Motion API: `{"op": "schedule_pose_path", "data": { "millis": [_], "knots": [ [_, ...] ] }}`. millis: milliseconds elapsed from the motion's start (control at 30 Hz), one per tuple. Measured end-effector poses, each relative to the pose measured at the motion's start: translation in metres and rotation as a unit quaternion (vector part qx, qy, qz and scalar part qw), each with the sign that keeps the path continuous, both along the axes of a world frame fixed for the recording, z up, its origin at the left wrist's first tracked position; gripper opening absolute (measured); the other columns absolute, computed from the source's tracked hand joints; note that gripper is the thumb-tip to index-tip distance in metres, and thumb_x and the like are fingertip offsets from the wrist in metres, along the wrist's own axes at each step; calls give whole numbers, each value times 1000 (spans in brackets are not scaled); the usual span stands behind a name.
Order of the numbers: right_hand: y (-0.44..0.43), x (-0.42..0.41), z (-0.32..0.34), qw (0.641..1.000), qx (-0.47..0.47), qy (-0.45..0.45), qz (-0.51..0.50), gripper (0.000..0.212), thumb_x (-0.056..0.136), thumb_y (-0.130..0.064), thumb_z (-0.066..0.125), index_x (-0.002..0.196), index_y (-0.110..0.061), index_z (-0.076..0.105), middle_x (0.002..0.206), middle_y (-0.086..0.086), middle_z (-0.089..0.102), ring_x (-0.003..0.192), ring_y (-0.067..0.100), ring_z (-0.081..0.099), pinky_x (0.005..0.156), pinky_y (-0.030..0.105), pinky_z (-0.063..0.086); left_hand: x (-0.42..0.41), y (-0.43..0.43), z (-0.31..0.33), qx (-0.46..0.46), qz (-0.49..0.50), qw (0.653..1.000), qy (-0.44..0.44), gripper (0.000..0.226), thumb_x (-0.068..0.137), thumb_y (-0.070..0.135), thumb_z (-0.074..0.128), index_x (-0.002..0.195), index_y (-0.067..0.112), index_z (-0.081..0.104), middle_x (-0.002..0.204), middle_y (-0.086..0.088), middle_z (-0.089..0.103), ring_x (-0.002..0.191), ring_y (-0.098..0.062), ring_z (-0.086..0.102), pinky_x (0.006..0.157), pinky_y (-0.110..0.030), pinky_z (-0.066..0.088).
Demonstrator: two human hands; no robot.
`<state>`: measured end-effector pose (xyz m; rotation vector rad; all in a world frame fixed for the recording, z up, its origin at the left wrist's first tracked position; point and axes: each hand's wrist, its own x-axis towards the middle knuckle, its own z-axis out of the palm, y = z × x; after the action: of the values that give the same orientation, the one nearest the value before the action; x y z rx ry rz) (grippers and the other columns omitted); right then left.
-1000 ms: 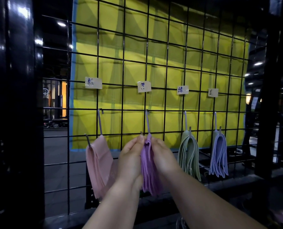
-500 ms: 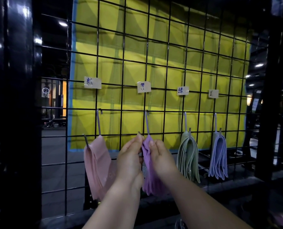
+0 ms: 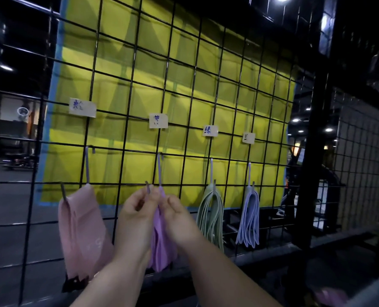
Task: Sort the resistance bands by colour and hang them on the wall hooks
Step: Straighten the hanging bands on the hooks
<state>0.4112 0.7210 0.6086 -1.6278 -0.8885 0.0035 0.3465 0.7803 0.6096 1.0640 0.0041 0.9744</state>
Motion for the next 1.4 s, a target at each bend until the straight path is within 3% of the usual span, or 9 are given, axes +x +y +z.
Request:
{"op": "schedule_pose_path", "data": {
  "millis": [100, 233, 333, 533, 633, 833, 1167, 1300, 1400],
  "knots": [
    [-4, -2, 0, 999, 0, 39, 27, 36, 100, -41, 41, 108, -11, 59, 96, 5, 66, 86, 15, 60, 76, 29, 47, 5, -2, -5, 84, 66, 994, 35, 19, 85, 42, 66, 88, 24, 70, 83, -7, 73, 86, -27, 69, 79, -42, 52],
    [3, 0, -11, 999, -10, 33, 18, 59, 83, -72, 43, 107, -20, 60, 108, 14, 67, 106, 33, 63, 96, 51, 47, 11, 1, -9, 163, 178, 967, 83, 37, 91, 51, 50, 71, 22, 61, 78, -9, 62, 80, -30, 61, 66, -37, 41],
    [6, 5, -14, 998, -1, 59, 29, 50, 83, -67, 49, 107, -26, 62, 106, 6, 69, 102, 24, 64, 99, 48, 46, 11, 1, -7, 190, 210, 955, 87, 30, 76, 58, 58, 89, 33, 67, 92, -2, 60, 90, -19, 59, 76, -33, 43],
    [1, 7, -16, 999, 3, 36, 32, 26, 92, -53, 43, 88, -31, 56, 84, -3, 61, 85, 17, 57, 83, 41, 45, 9, 1, -6, 247, 268, 928, 79, 17, 94, 20, 55, 105, 19, 68, 98, -3, 53, 80, 0, 49, 66, 2, 32],
    [-4, 8, -15, 999, -4, 18, 39, 24, 99, -45, 39, 103, -29, 57, 92, -1, 63, 91, 18, 59, 88, 41, 47, 12, 4, -8, 265, 294, 914, 87, 17, 96, 18, 53, 85, 12, 64, 83, -3, 48, 82, -22, 51, 63, -4, 33],
    [-7, 6, -14, 1000, -22, 11, 19, 21, 101, -41, 38, 100, -26, 54, 94, 3, 61, 92, 19, 58, 90, 41, 47, 13, 0, -13, 260, 282, 920, 78, 29, 95, 34, 50, 97, 10, 67, 91, -7, 52, 83, -17, 49, 64, -8, 32],
    [-39, -3, -48, 989, -129, -51, -51, 22, 101, -32, 42, 91, -18, 55, 80, 0, 53, 73, 14, 48, 62, 27, 37, 16, -8, -71, 177, 212, 955, 110, 38, 76, 45, 47, 105, 25, 62, 88, -12, 63, 77, -32, 62, 65, -43, 52],
    [-49, -1, -71, 983, -163, -33, -77, 28, 96, -32, 42, 79, -12, 52, 87, 18, 59, 80, 31, 55, 72, 37, 46, 9, -25, -95, 87, 207, 967, 119, 23, 87, 12, 64, 103, 2, 51, 82, -21, 58, 63, -23, 52, 56, -13, 42],
    [-58, -1, -77, 983, -168, -11, -79, 29, 94, -26, 46, 88, 0, 58, 96, 22, 62, 77, 26, 54, 75, 34, 45, 9, -39, -101, 59, 208, 968, 128, 13, 91, 5, 57, 99, 4, 46, 83, -16, 55, 75, -26, 52, 65, -31, 35]
  ]
}}
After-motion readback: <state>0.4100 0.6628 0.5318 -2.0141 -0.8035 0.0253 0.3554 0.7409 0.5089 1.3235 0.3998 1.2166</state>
